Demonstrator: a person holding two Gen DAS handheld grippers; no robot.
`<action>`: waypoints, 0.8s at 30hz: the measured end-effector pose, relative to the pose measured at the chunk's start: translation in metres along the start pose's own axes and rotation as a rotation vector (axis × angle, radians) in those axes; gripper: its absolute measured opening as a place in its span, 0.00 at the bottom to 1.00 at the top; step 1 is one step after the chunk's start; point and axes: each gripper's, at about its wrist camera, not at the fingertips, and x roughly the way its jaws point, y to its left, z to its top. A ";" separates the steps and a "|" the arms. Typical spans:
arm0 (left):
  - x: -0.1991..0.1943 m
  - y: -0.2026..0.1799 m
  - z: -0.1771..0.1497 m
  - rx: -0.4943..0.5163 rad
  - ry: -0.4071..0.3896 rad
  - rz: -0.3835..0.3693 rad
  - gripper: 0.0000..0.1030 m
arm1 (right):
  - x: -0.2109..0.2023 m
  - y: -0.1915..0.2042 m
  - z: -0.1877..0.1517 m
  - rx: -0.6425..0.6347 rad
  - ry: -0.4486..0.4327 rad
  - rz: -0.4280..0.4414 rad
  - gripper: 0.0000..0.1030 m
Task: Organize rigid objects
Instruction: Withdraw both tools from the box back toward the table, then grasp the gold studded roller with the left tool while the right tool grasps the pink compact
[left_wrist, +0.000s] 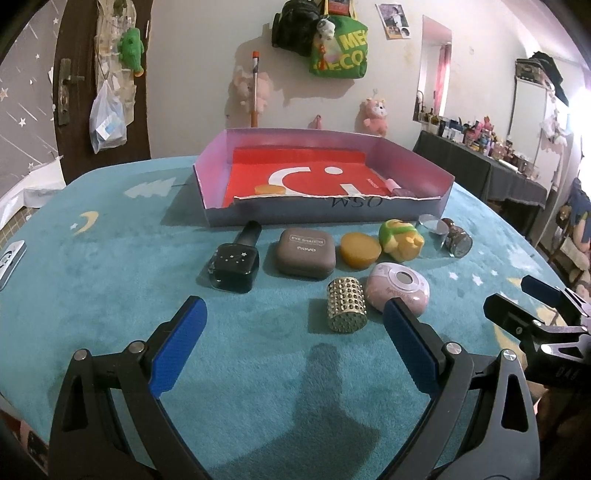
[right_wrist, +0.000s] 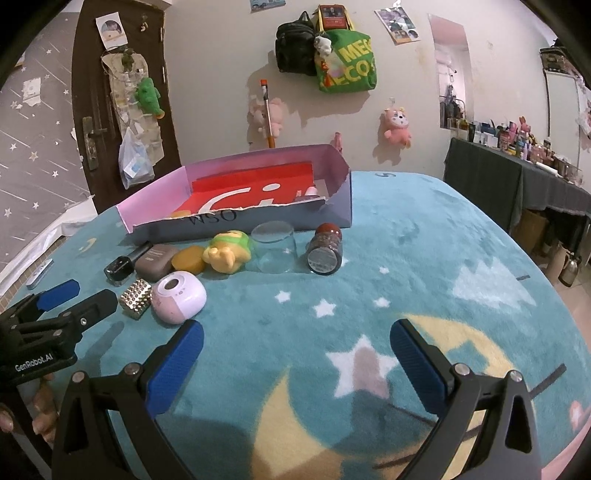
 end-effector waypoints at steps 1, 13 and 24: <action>0.000 0.001 0.001 0.000 0.004 -0.003 0.95 | 0.000 0.000 0.001 -0.004 0.000 0.003 1.00; 0.014 -0.006 0.016 0.112 0.088 -0.058 0.95 | 0.013 0.018 0.024 -0.059 0.074 0.128 1.00; 0.038 -0.014 0.024 0.195 0.183 -0.069 0.81 | 0.042 0.029 0.043 -0.206 0.212 0.258 1.00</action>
